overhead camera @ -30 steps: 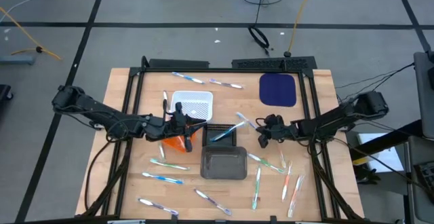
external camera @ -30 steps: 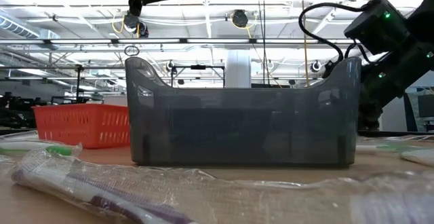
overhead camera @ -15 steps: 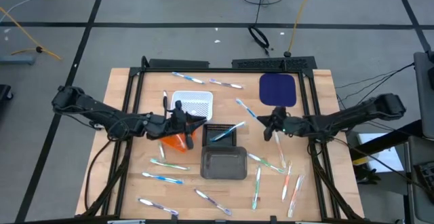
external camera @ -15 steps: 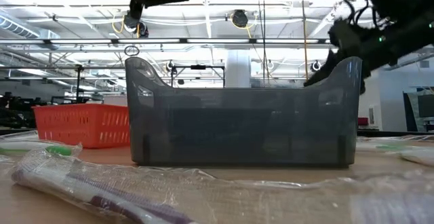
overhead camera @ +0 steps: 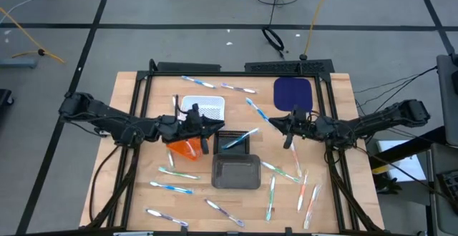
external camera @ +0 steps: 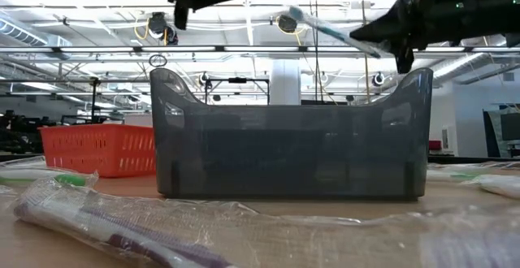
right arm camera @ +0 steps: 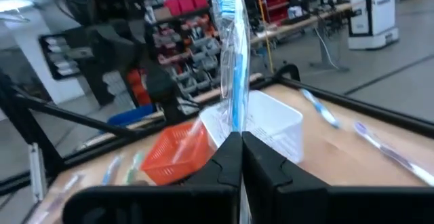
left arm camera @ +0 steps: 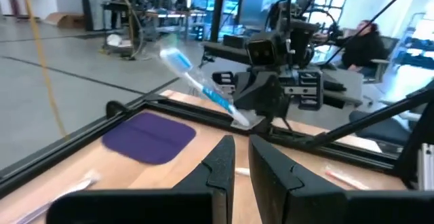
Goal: Pick & Place Toothbrushes
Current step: Put the middle right blue toothbrush into the black basket
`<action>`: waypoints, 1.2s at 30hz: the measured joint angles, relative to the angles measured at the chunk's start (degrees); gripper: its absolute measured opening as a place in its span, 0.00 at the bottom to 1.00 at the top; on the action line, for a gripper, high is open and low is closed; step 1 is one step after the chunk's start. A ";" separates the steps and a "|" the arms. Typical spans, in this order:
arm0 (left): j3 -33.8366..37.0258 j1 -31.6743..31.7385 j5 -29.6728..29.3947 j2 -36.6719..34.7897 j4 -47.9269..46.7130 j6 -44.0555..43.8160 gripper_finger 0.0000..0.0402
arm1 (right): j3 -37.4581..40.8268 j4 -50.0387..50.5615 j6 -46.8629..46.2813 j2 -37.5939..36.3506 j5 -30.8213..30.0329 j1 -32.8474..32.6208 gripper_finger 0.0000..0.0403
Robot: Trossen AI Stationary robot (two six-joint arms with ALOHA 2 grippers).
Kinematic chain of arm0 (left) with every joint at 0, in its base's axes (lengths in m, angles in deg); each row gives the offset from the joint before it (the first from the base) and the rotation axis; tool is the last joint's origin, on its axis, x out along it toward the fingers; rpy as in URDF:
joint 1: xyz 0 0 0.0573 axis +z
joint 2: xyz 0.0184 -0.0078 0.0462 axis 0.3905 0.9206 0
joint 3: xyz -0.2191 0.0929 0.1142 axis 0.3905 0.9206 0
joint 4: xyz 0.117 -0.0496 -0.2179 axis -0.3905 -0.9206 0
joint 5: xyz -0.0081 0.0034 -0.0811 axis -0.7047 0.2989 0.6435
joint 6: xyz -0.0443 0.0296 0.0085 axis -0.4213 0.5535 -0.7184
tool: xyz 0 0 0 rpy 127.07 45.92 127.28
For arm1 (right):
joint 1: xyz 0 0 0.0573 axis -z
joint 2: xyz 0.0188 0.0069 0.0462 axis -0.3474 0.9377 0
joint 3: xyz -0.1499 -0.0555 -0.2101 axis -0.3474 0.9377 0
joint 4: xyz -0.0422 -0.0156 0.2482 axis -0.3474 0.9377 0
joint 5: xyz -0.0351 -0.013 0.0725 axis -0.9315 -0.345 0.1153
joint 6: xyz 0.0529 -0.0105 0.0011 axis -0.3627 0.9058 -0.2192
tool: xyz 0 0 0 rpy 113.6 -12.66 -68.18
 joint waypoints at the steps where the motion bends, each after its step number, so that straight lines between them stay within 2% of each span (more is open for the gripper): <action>1: 0.00 0.58 0.80 0.88 1.46 -0.08 0.11 | 0.00 -0.48 0.36 0.00 0.13 -0.18 0.00; 4: 0.00 1.83 3.19 3.35 4.22 -1.14 0.15 | 0.00 -2.09 1.58 0.00 0.62 -1.32 0.00; 9: 0.00 3.47 7.10 7.41 12.31 -2.00 0.28 | -0.02 -4.26 3.45 0.01 1.28 -3.11 0.00; 16: 0.00 4.69 8.60 11.88 20.55 -3.86 0.42 | -2.15 -8.32 5.64 4.60 1.28 -4.87 0.00; 21: -0.61 4.74 8.61 14.86 25.26 -4.94 0.44 | -6.77 -8.34 7.78 11.24 1.30 -4.87 0.00; 26: -3.08 4.56 8.68 16.68 25.76 -4.84 0.44 | -10.80 -8.35 9.36 16.11 1.51 -4.87 0.00; 36: -4.63 4.56 8.79 17.33 25.20 -4.61 0.44 | -12.13 -9.25 9.90 17.81 2.91 -4.87 0.00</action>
